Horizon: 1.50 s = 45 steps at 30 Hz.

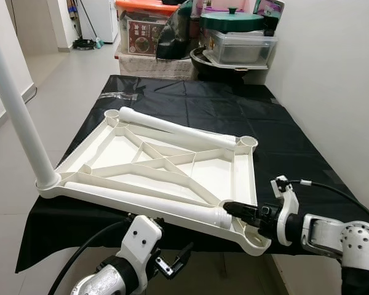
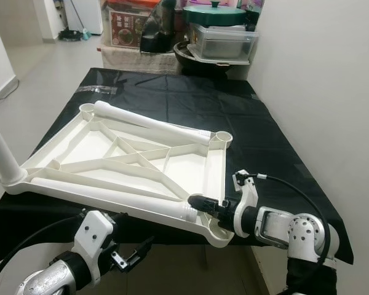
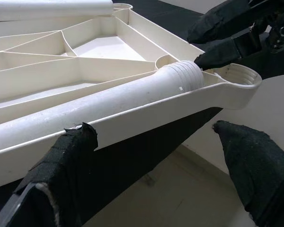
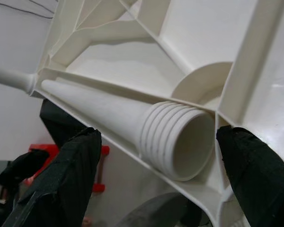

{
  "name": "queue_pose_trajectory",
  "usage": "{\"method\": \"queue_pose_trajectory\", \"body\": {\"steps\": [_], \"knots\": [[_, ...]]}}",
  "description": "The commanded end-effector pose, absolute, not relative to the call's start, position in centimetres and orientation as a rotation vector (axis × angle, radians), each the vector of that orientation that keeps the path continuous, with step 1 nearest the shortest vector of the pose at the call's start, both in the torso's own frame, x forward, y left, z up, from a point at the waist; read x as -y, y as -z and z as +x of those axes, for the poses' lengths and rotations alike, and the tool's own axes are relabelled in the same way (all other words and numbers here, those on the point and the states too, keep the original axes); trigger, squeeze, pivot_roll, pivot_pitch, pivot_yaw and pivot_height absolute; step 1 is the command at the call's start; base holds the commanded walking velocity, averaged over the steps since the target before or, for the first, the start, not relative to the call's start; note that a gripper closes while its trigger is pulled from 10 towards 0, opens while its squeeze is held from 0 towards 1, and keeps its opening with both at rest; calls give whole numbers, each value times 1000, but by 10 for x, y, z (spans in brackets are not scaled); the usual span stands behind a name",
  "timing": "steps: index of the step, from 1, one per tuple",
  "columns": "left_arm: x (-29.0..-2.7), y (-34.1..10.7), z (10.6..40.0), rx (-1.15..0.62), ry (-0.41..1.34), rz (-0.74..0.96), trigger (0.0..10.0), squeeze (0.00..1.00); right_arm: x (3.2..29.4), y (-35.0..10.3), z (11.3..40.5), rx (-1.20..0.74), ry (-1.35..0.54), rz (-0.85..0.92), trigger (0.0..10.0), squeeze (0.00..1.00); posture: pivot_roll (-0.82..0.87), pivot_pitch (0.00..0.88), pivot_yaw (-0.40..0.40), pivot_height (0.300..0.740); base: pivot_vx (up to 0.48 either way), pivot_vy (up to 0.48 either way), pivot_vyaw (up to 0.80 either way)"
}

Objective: Building children table

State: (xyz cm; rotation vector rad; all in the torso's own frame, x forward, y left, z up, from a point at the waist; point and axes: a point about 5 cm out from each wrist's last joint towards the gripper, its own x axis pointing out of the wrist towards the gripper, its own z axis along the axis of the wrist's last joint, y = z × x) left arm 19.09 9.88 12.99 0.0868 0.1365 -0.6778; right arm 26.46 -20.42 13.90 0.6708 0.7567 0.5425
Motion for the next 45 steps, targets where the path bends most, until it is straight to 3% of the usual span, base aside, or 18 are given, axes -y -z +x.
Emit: {"method": "queue_pose_trajectory", "body": {"steps": [1, 17, 30, 31, 32, 45], "knots": [[-99, -130, 189, -140, 685, 104, 10000, 0, 197, -141, 261, -764, -597, 674, 10000, 0, 61, 35, -141, 740, 0, 0, 0], [-100, -131, 190, -137, 682, 110, 10000, 0, 172, -144, 274, -745, -642, 700, 10000, 0, 68, 43, -139, 740, 0, 0, 0], [-98, -132, 190, -134, 681, 108, 10000, 0, 158, -156, 273, -650, -820, 770, 10000, 0, 71, 48, -146, 740, 0, 0, 0], [-98, -132, 190, -134, 680, 108, 10000, 0, 158, -159, 274, -634, -831, 770, 2706, 0, 69, 47, -145, 740, 0, 0, 0], [-98, -132, 190, -134, 680, 108, 10000, 0, 158, -161, 275, -624, -837, 769, 0, 0, 69, 47, -145, 740, 0, 0, 0], [-99, -130, 191, -138, 678, 109, 10000, 0, 163, -158, 278, -635, -816, 746, 0, 0, 72, 40, -146, 740, 0, 0, 0]]}}
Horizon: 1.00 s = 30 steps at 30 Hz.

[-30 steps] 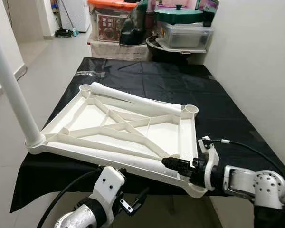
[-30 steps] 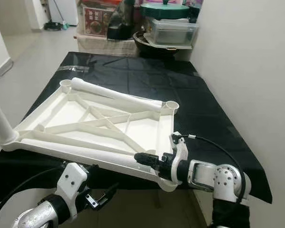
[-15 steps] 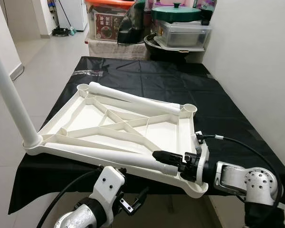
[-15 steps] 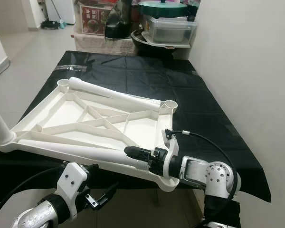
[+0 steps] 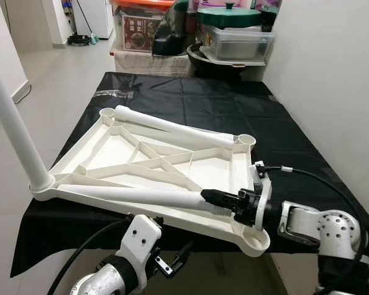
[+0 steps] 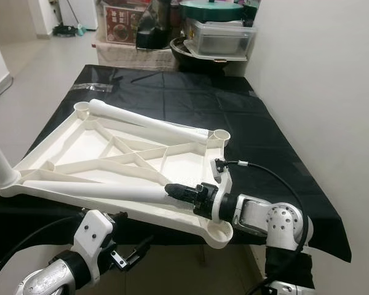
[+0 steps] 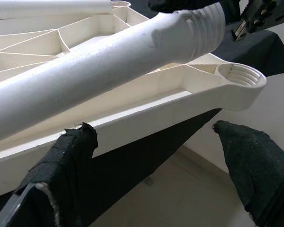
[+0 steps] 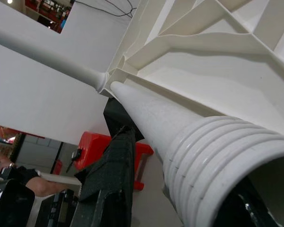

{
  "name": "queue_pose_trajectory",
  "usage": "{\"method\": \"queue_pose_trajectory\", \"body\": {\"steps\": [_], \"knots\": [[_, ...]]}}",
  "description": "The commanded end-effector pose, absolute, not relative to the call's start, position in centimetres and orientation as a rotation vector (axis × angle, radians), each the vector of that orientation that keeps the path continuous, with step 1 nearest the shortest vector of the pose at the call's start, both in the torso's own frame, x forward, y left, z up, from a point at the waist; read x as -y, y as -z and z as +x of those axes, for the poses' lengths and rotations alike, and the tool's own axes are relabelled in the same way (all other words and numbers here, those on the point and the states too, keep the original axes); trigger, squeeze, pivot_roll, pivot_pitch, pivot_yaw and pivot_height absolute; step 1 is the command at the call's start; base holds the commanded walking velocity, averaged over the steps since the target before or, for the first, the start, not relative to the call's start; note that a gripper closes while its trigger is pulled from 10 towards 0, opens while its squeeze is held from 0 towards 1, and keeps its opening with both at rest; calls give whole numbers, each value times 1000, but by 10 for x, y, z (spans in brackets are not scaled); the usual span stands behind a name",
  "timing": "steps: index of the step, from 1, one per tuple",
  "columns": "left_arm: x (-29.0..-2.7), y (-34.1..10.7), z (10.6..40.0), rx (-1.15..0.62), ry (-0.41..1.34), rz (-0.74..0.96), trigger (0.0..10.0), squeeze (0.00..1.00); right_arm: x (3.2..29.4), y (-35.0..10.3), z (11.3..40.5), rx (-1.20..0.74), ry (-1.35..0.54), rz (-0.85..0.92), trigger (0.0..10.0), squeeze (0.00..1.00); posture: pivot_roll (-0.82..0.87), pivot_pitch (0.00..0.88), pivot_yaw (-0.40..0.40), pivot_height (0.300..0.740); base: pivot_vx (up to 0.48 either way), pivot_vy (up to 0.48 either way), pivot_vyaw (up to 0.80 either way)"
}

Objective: Building children table

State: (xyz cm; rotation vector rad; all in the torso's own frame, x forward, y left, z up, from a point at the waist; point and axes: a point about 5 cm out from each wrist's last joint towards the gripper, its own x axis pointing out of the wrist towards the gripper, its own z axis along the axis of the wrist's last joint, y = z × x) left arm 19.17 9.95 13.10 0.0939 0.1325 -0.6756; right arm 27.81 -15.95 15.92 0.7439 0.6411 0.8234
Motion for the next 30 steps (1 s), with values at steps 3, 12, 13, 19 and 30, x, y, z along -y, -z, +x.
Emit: {"method": "queue_pose_trajectory", "body": {"steps": [3, 12, 13, 19, 30], "knots": [[-98, -129, 191, -139, 679, 109, 10000, 0, 165, -158, 274, -631, -843, 743, 0, 0, 71, 36, -145, 740, 0, 0, 0], [-98, -128, 191, -140, 680, 110, 10000, 0, 174, -166, 267, -567, -927, 737, 0, 0, 73, 29, -148, 740, 0, 0, 0], [-98, -128, 191, -140, 680, 110, 10000, 0, 178, -169, 268, -545, -922, 735, 0, 0, 73, 22, -147, 740, 0, 0, 0], [-99, -127, 193, -139, 680, 113, 10000, 0, 196, -178, 271, -461, -878, 736, 0, 0, 75, 9, -145, 740, 0, 0, 0], [-107, -135, 225, -117, 568, -53, 10000, 1000, 233, -187, 259, -193, -773, 824, 0, 0, 78, 0, -115, 740, 0, 0, 0]]}}
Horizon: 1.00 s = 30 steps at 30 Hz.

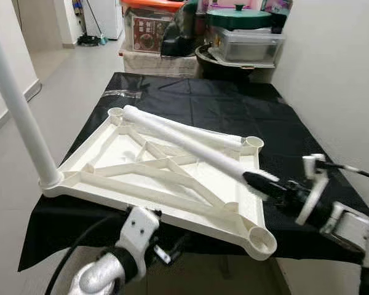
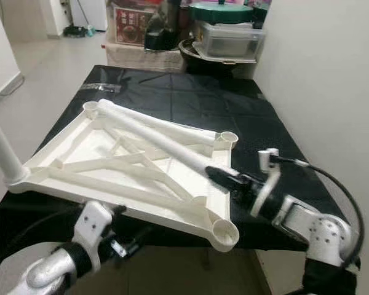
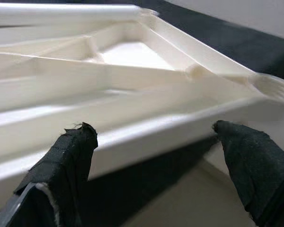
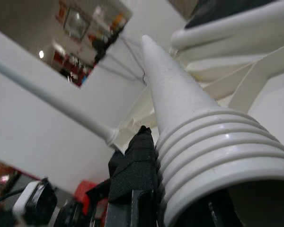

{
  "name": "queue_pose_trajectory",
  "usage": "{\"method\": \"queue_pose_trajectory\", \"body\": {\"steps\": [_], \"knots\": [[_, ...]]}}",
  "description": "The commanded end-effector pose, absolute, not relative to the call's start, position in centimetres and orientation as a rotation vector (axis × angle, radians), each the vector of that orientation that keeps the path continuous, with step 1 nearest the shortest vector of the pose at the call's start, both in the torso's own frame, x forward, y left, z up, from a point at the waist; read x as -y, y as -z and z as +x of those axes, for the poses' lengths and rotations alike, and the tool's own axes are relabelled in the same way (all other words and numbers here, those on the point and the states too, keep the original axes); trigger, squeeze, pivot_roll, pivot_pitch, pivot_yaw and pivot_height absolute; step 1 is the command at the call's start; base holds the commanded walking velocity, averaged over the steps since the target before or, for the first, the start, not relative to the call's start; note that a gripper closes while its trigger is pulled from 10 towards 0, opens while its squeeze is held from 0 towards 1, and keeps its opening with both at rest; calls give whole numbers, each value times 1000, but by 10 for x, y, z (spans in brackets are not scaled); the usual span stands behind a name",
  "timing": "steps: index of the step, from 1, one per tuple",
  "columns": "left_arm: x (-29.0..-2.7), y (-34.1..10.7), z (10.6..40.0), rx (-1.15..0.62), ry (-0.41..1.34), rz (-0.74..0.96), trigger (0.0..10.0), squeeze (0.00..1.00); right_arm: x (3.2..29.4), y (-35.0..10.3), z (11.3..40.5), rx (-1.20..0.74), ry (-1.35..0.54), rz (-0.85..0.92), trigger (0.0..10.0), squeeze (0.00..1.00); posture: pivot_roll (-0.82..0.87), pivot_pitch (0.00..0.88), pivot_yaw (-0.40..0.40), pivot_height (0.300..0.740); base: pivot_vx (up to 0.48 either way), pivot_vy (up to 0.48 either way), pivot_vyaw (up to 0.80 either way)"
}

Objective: Building children table

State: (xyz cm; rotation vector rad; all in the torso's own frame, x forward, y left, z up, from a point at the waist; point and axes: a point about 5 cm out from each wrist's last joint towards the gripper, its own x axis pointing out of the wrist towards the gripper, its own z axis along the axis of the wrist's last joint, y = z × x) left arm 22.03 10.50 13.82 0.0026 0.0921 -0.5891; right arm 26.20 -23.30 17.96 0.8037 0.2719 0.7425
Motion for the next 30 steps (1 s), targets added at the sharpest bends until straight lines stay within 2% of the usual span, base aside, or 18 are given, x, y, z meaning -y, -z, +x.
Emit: {"method": "queue_pose_trajectory", "body": {"steps": [1, 3, 6, 7, 8, 10, 17, 21, 30], "knots": [[-109, -143, 236, -102, 533, -169, 10000, 1000, 232, -186, 252, -152, -792, 856, 0, 0, 79, 0, -107, 740, 0, 0, 0], [-110, -152, 247, -86, 508, -301, 10000, 1000, 231, -185, 244, -108, -813, 889, 0, 0, 79, 0, -107, 740, 0, 0, 0], [-110, -153, 248, -84, 506, -320, 10000, 1000, 231, -185, 243, -102, -816, 892, 0, 0, 79, 0, -107, 740, 0, 0, 0], [-116, -166, 263, -43, 494, -520, 10000, 0, 225, -181, 231, -81, -853, 927, 0, 0, 76, 0, -89, 740, 0, 0, 0], [-116, -166, 263, -43, 494, -520, 10000, 0, 225, -181, 231, -81, -853, 927, 0, 0, 76, 0, -89, 740, 0, 0, 0], [-121, -176, 273, -16, 516, -664, 10000, 0, 219, -176, 221, -78, -877, 949, 0, 0, 72, 0, -81, 740, 0, 0, 0], [-124, -194, 278, 27, 628, -870, 10000, 0, 207, -169, 204, -102, -938, 950, 0, 0, 72, 0, -72, 740, 0, 0, 0], [-126, -199, 278, 38, 661, -942, 10000, 0, 202, -168, 196, -109, -980, 951, 0, 0, 74, 0, -70, 740, 0, 0, 0], [-133, -203, 281, 31, 673, -991, 10000, 0, 195, -165, 183, -131, -1026, 953, 0, 0, 75, 0, -70, 740, 0, 0, 0]]}}
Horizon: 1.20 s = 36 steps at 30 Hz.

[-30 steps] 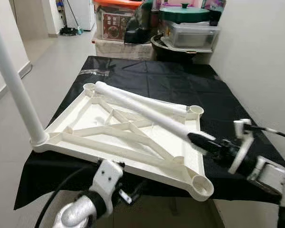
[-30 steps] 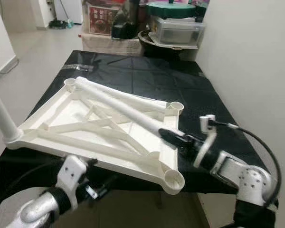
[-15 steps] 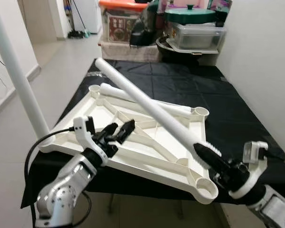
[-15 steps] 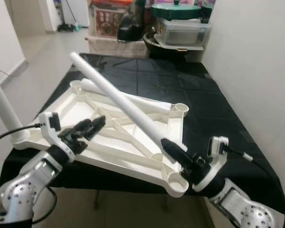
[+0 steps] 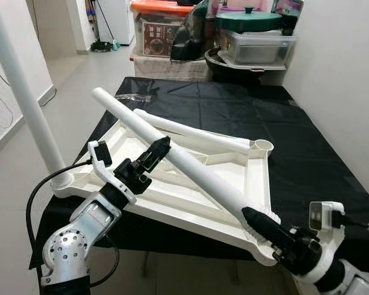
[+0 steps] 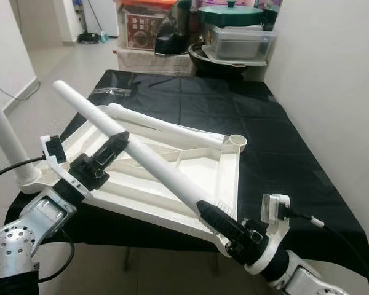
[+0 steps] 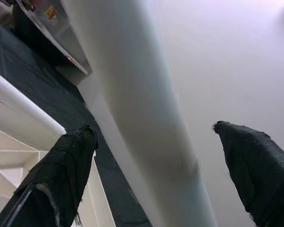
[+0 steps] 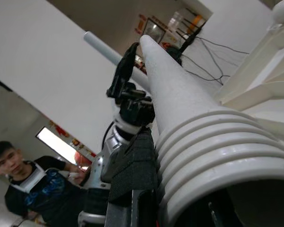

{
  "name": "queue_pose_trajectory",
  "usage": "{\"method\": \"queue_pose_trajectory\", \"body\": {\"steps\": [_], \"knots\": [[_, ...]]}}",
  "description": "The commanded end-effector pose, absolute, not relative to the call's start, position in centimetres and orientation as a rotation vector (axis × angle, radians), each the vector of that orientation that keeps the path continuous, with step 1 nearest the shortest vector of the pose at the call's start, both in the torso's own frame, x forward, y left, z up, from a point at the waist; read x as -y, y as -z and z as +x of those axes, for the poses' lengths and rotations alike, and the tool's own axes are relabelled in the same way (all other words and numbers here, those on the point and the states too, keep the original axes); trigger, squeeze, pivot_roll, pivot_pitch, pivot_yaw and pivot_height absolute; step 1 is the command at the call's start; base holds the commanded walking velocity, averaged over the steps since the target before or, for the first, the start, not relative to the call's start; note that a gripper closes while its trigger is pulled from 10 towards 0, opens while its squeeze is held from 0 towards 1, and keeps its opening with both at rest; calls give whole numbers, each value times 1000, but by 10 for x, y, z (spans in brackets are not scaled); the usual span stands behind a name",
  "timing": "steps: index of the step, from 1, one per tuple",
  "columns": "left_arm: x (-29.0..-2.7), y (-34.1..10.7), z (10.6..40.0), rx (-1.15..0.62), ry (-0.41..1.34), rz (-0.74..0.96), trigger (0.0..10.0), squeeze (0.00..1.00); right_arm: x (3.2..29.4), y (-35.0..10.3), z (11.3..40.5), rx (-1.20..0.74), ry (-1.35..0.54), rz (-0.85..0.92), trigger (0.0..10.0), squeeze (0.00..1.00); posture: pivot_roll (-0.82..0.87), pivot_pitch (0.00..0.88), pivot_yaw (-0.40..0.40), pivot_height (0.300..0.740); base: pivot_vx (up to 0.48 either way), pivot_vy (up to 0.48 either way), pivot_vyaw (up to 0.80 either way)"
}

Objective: Building children table

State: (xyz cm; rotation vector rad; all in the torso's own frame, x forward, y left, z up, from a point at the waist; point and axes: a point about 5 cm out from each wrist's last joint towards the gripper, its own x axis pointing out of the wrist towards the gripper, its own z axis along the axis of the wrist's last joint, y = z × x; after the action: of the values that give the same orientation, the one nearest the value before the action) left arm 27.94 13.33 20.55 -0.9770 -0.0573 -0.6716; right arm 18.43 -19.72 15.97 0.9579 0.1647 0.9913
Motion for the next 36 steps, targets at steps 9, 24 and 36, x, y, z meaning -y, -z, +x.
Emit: {"method": "queue_pose_trajectory", "body": {"steps": [9, 24, 36], "knots": [[-145, -205, 287, 42, 641, -1060, 10000, 0, 193, -164, 172, -126, -1056, 934, 0, 0, 71, 0, -70, 740, 0, 0, 0], [-154, -218, 286, 116, 719, -1163, 0, 0, 186, -158, 168, -169, -1082, 922, 0, 0, 69, 0, -68, 740, 0, 0, 0], [-157, -218, 289, 121, 708, -1212, 0, 0, 186, -157, 173, -154, -1058, 884, 10000, 800, 68, 0, -67, 740, 0, 0, 0]]}}
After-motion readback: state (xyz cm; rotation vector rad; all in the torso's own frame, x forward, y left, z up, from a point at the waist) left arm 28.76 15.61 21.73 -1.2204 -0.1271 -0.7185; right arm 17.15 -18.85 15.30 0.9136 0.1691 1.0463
